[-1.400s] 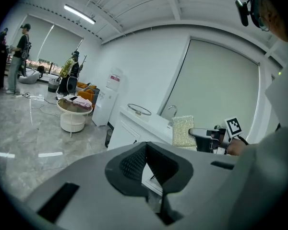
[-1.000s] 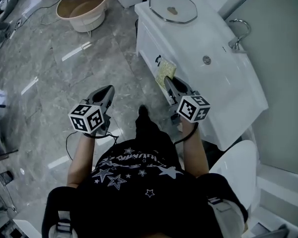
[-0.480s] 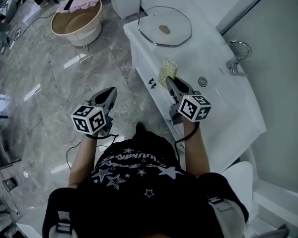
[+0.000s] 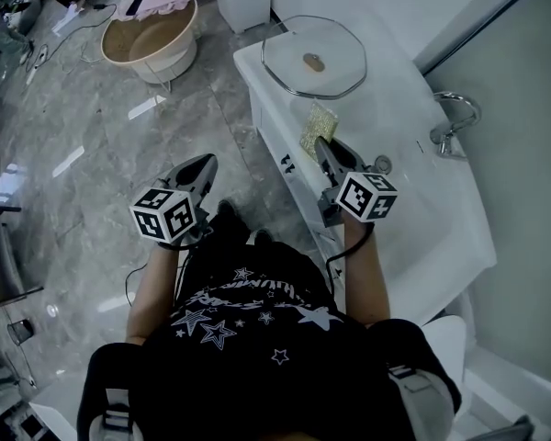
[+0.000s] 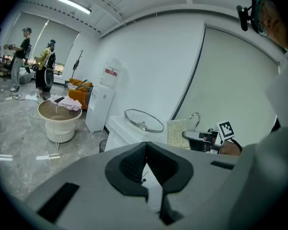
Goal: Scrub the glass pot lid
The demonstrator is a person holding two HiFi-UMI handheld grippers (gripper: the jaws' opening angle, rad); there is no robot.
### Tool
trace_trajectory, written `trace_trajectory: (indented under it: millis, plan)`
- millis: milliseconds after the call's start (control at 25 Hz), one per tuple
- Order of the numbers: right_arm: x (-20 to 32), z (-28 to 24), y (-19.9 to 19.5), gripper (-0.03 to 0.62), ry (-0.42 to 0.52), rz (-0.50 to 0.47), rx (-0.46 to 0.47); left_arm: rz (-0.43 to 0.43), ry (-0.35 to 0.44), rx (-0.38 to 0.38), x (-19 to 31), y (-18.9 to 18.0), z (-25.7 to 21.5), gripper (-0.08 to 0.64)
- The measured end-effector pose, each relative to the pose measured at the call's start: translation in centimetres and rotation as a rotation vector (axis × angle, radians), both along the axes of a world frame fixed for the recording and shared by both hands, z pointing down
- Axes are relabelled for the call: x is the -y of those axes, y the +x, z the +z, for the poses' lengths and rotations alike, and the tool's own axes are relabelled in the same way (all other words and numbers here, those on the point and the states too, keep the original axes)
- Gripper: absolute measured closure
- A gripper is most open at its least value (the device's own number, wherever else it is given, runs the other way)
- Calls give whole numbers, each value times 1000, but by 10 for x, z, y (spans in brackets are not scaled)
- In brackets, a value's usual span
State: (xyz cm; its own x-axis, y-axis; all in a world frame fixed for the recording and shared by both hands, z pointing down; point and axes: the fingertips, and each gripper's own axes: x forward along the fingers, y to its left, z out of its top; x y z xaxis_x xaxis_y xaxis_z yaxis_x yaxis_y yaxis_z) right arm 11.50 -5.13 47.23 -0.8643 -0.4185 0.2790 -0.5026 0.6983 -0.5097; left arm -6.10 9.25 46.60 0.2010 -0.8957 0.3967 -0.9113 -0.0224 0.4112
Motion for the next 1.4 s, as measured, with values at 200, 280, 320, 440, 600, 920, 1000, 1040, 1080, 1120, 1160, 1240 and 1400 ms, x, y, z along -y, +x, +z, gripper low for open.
trace_trajectory:
  millis: [200,280,320,440,600,920,1000,1040,1080,1120,1160,1240,1400]
  plan:
    - [20,-5,-4,531,10,33,-4,20,3,10,24,-15,1,552]
    - [33,-7,-5,531,18,55,-13,33,12,9,41,-22,0,552]
    - [40,-8,-6,532,23,67,-18,40,19,7,50,-25,-1,552]
    - [62,-11,-9,532,32,111,-27,75,36,-11,82,-35,-1,551]
    - [91,-17,-23,531,46,154,-48,140,50,-32,126,-49,-4,551]
    - [159,-15,-50,531,78,246,-157,233,46,-48,212,-90,-10,551]
    - [174,-14,-53,532,85,272,-188,263,45,-58,231,-96,-10,551]
    - [180,-13,-57,532,90,278,-209,272,44,-63,239,-100,-9,551]
    - [187,-12,-61,531,99,281,-236,279,42,-67,247,-105,-8,551]
    - [193,-11,-64,531,110,282,-270,288,38,-71,254,-109,-6,551]
    - [199,-9,-67,531,122,284,-313,300,32,-73,262,-112,-4,551]
    - [212,-4,-71,529,147,287,-414,326,17,-74,278,-118,2,551]
    - [237,8,-71,529,199,271,-602,369,-6,-86,308,-123,12,551]
